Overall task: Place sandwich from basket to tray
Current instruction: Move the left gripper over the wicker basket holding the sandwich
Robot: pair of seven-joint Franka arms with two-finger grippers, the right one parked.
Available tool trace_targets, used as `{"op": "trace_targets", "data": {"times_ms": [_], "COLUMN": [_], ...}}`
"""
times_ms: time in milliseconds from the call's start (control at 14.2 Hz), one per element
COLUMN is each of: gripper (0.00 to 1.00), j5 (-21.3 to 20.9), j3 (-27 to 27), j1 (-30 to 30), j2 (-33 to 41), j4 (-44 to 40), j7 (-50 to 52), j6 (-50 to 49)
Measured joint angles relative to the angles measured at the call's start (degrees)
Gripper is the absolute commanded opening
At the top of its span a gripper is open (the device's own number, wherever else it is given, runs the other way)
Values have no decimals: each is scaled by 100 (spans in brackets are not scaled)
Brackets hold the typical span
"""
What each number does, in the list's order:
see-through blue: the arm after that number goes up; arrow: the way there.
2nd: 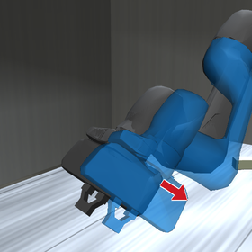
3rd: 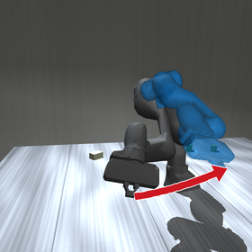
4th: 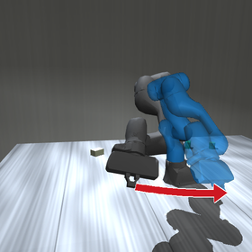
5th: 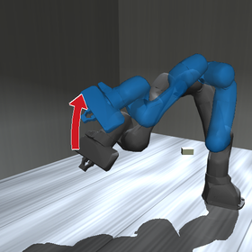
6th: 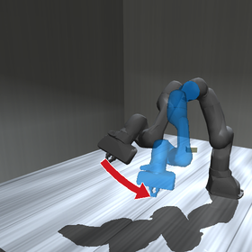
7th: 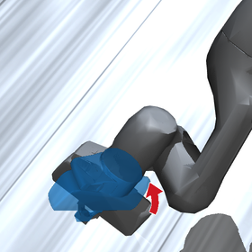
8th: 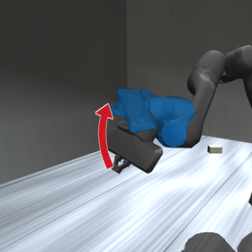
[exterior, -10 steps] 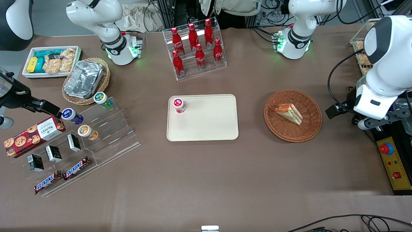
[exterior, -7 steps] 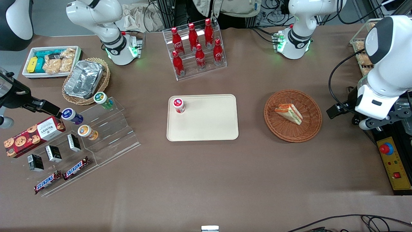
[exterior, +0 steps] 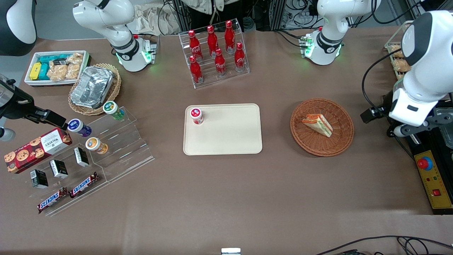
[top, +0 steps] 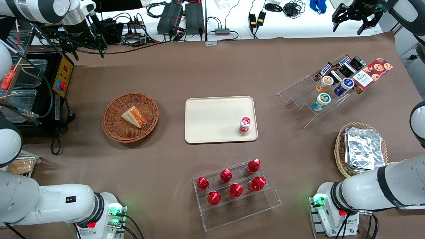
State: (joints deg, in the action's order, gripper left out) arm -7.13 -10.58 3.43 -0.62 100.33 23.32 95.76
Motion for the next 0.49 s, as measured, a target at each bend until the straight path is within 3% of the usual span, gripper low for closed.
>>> {"op": "trace_targets", "data": {"times_ms": [492], "gripper": [100], "j5": [10], "j3": [-21], "j1": [-7], "j2": [1232], "j4": [2435], "j7": [362], "j6": [1252]}}
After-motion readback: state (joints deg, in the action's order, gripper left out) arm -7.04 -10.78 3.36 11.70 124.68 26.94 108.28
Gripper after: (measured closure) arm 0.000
